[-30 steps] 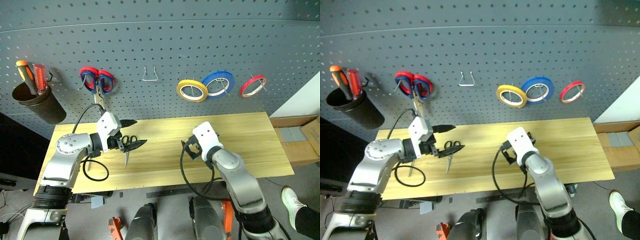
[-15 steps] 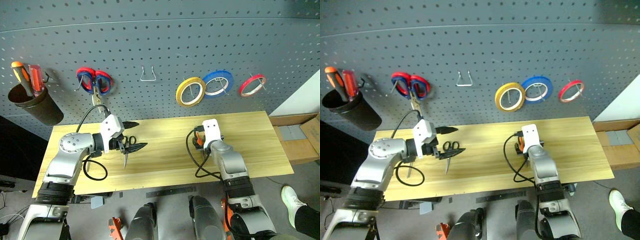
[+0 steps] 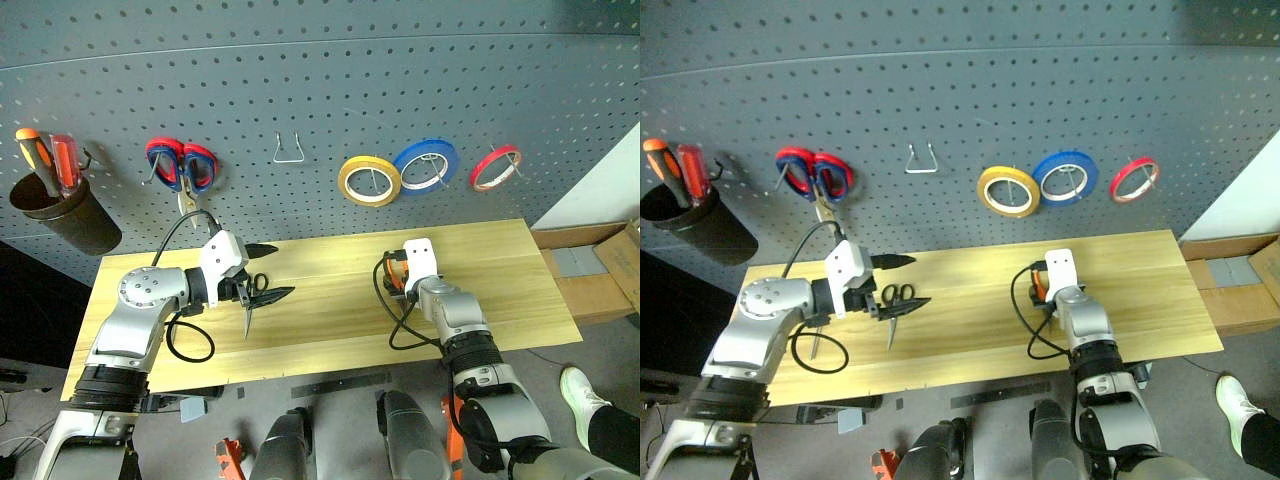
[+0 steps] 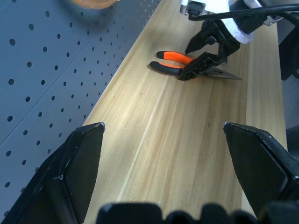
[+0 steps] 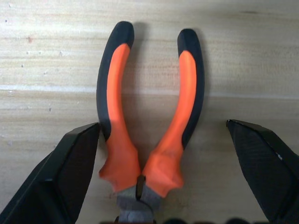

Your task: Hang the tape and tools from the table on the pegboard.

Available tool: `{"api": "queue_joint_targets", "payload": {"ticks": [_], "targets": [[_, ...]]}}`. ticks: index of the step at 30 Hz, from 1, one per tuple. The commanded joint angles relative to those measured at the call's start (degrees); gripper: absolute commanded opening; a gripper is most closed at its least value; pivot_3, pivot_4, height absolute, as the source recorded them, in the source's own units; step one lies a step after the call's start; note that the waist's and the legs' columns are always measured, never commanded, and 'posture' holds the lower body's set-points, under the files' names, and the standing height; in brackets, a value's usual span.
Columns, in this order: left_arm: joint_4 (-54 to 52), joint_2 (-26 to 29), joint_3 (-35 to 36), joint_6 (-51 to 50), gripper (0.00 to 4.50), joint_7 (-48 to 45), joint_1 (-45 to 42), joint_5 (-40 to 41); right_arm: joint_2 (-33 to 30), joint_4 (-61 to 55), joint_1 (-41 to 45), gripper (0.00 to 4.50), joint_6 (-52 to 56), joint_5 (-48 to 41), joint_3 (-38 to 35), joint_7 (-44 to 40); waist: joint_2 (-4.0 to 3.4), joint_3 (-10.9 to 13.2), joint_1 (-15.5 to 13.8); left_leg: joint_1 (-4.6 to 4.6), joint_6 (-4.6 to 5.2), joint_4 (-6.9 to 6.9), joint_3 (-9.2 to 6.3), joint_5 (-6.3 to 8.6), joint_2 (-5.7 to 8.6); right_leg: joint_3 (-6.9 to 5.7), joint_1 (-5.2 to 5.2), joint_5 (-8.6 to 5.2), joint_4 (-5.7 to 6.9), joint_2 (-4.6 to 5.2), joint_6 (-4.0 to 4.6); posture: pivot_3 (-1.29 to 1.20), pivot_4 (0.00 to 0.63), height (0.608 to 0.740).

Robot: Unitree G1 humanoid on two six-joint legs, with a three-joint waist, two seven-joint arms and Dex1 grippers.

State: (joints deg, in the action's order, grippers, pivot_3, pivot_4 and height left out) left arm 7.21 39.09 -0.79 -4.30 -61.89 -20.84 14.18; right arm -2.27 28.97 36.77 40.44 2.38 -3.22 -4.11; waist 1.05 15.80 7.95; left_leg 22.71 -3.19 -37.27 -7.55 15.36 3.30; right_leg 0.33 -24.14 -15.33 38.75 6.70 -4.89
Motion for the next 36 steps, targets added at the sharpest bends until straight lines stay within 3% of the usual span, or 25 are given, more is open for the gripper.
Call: {"api": "queue_joint_targets", "payload": {"ticks": [1, 10, 14, 22, 28, 36], "targets": [[-1.3, 0.3, 0.7, 1.2, 4.38, 0.2, 0.4, 0.1, -0.7, 4.1, 0.6, 4.31, -0.4, -1.3, -0.2, -1.3, 0.1, -0.1, 0.0, -0.03, 0.09, -0.04, 0.03, 0.05, 0.0, 0.05, 0.01, 0.0, 0.06, 0.0, 0.0, -0.13, 0.266, 0.74], [-1.3, -0.2, 1.7, 0.1, 4.38, 1.2, 1.0, 1.0, -1.7, 8.2, 2.7, 1.91, -3.2, -2.2, 0.1, -2.2, 0.2, -0.1, 0.0, -0.03, 0.18, -0.57, 0.03, 0.11, -0.05, 0.22, 0.06, 0.1, 0.26, -0.16, -0.03, -0.13, 0.264, 0.74], [-1.5, -0.4, 2.9, -1.4, 4.38, 2.7, 1.7, 2.2, -1.5, 1.4, 0.6, 1.9, -2.7, -1.9, 2.3, -3.6, 0.19, -0.1, 0.1, -0.03, 0.19, -0.57, 0.02, 0.11, -0.08, 0.28, 0.04, 0.12, 0.26, -0.22, -0.03, -0.13, 0.261, 0.74], [-5.9, -0.6, 8.3, -5.4, 4.38, 6.9, 7.5, 5.9, -0.8, -35.4, -13.2, 1.9, 8.4, -2.8, 9.8, -6.4, 0.18, -0.1, 0.0, 0.18, 0.15, -0.53, -0.12, 0.15, -0.11, 0.5, -0.28, 0.12, 0.23, -0.25, -0.03, -0.13, 0.265, 0.74], [-8.9, -2.2, 14.6, -5.9, 4.38, 10.1, 12.5, 10.3, -3.1, -57.4, -23.5, 1.9, 9.7, -3.4, 17.6, -8.9, 0.18, -0.1, -0.4, 0.17, 0.2, -0.53, -0.18, 0.19, -0.13, 0.49, -0.26, 0.12, 0.2, -0.28, -0.04, -0.12, 0.269, 0.74], [-13.8, -4.1, 19.9, -10.1, 4.38, 12.1, 17.0, 17.5, -2.1, -69.6, -20.4, 1.9, 1.9, -1.6, 22.0, -7.0, 0.19, -0.1, -0.9, 0.11, 0.2, -0.56, -0.18, 0.19, -0.18, 0.51, -0.24, 0.13, 0.22, -0.33, -0.05, -0.09, 0.259, 0.74]]}}
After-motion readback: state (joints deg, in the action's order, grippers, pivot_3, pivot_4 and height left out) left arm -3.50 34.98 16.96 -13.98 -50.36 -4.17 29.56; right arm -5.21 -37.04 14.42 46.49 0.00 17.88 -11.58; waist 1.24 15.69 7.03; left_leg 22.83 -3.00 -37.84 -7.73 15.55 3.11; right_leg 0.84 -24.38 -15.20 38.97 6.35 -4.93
